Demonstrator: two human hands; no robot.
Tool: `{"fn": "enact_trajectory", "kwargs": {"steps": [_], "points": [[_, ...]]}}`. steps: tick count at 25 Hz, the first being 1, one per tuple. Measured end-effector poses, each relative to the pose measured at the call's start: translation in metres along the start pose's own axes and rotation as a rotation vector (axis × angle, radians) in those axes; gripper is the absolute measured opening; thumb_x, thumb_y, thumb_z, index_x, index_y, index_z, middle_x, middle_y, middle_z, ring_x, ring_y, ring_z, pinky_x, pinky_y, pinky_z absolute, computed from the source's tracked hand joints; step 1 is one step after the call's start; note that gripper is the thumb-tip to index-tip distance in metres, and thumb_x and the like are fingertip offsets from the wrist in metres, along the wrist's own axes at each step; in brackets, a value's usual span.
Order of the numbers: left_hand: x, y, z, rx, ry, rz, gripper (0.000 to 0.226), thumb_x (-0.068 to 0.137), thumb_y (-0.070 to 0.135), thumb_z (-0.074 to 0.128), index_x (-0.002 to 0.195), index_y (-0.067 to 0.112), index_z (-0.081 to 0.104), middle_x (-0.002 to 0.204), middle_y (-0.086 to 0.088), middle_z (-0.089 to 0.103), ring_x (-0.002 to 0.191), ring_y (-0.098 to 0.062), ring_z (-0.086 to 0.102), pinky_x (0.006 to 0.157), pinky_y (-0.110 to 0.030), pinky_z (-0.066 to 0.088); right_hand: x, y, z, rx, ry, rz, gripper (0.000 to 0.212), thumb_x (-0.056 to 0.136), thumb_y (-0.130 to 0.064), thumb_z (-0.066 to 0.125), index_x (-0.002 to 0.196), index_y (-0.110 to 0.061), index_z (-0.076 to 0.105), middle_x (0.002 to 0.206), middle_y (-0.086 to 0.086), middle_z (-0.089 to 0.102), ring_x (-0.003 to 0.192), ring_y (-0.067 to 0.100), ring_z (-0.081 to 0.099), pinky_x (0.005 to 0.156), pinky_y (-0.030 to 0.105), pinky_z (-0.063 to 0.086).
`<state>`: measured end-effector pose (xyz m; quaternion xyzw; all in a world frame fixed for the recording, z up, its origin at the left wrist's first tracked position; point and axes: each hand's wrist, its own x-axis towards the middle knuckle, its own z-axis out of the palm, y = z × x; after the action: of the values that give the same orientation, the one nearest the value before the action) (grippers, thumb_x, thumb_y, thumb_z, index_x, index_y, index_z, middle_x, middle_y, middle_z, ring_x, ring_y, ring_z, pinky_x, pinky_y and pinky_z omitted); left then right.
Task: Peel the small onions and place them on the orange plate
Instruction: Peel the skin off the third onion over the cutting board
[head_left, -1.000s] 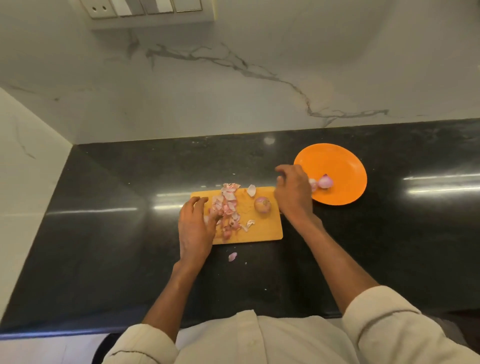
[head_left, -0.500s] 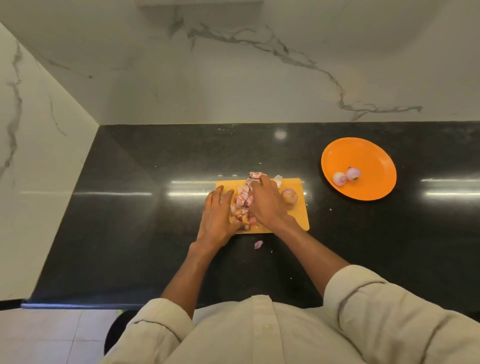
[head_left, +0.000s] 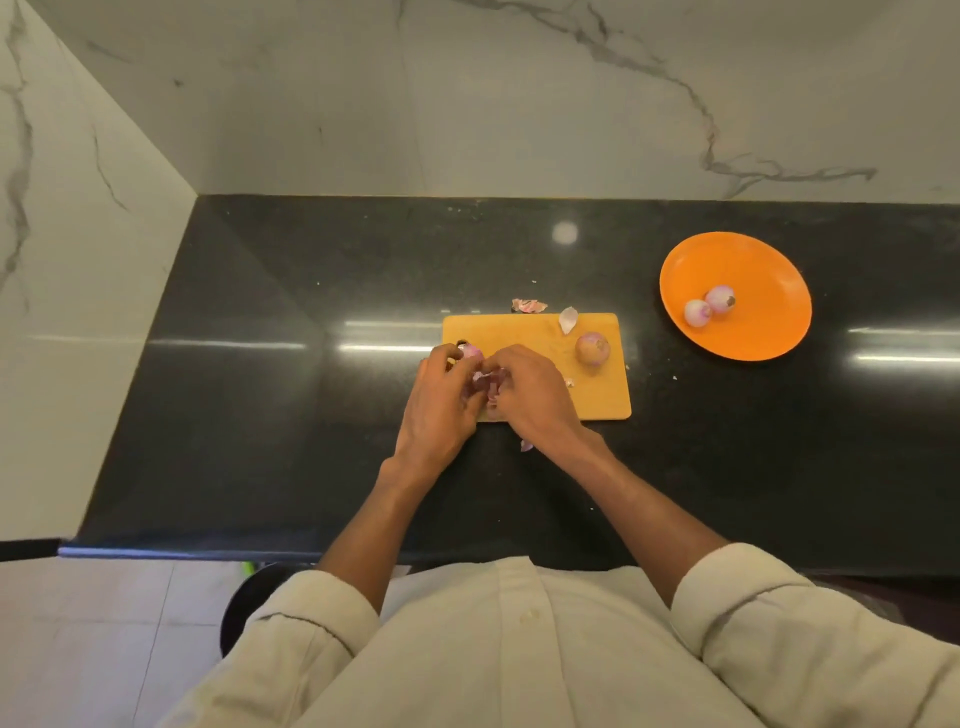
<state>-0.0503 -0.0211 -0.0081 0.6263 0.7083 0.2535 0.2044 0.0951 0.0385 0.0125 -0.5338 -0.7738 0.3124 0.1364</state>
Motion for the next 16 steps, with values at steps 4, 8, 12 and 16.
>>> {"fn": "enact_trajectory", "kwargs": {"steps": [4, 8, 12, 16], "points": [[-0.019, -0.009, -0.011, -0.045, 0.06, -0.036, 0.022, 0.092, 0.008, 0.068, 0.113, 0.012, 0.076, 0.12, 0.001, 0.055, 0.113, -0.018, 0.056, 0.088, -0.042, 0.059, -0.01, 0.017, -0.011, -0.186, 0.087, 0.206, 0.045, 0.093, -0.004, 0.068, 0.137, -0.01, 0.061, 0.133, 0.011, 0.054, 0.127, 0.028, 0.049, 0.099, 0.036, 0.046], [-0.017, -0.007, -0.01, -0.06, 0.052, -0.119, 0.045, 0.094, 0.017, 0.068, 0.139, 0.017, 0.065, 0.134, -0.001, 0.051, 0.122, -0.02, 0.052, 0.095, -0.042, 0.057, -0.019, 0.005, 0.001, -0.159, -0.001, 0.205, 0.045, 0.094, -0.009, 0.072, 0.137, -0.009, 0.059, 0.133, 0.011, 0.049, 0.119, 0.026, 0.051, 0.097, 0.035, 0.048], [-0.015, -0.01, -0.004, -0.092, -0.018, -0.215, 0.065, 0.098, 0.036, 0.07, 0.156, 0.02, 0.045, 0.145, -0.005, 0.044, 0.13, -0.022, 0.05, 0.106, -0.043, 0.052, -0.017, -0.009, 0.01, -0.059, -0.022, 0.088, 0.048, 0.091, -0.011, 0.077, 0.137, -0.013, 0.061, 0.128, 0.006, 0.053, 0.109, 0.021, 0.058, 0.086, 0.028, 0.048], [-0.021, -0.011, -0.005, -0.161, -0.088, -0.281, 0.09, 0.084, 0.05, 0.085, 0.156, 0.026, 0.037, 0.137, 0.001, 0.043, 0.123, -0.017, 0.054, 0.099, -0.038, 0.055, 0.013, -0.006, -0.003, -0.157, 0.029, 0.08, 0.052, 0.094, 0.0, 0.064, 0.145, -0.007, 0.055, 0.14, 0.011, 0.05, 0.124, 0.029, 0.049, 0.096, 0.033, 0.045]]}}
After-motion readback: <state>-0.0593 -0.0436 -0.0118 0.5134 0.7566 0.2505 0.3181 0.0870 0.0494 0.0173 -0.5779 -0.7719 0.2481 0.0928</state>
